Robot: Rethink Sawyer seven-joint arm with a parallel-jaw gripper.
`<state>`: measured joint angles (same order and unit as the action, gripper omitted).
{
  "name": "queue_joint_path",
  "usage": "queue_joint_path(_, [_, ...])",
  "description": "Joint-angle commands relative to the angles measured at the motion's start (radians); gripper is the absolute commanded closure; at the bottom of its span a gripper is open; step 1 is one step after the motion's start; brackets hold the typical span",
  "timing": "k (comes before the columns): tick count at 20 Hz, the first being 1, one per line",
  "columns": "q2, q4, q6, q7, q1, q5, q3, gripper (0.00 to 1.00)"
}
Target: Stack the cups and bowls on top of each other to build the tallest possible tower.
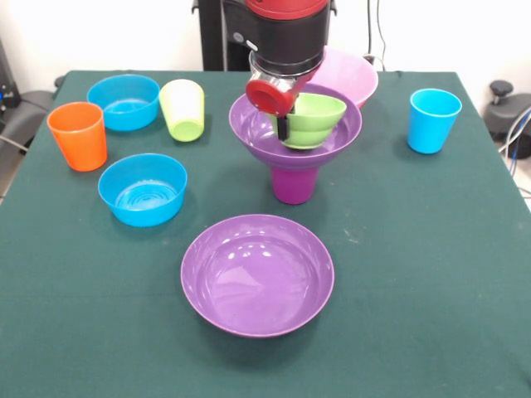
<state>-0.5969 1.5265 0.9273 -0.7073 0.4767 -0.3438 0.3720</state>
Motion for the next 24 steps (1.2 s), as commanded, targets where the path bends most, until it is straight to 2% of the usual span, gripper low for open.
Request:
queue_joint_path(1, [0.003, 0.043, 0.129, -0.092, -0.014, 0.002, -0.014, 1.0])
queue_joint_path(9, [0.006, 0.027, 0.155, -0.088, -0.027, -0.027, -0.026, 1.0])
queue_joint_path(24, [0.002, 0.024, 0.087, -0.101, -0.026, -0.024, -0.007, 1.0])
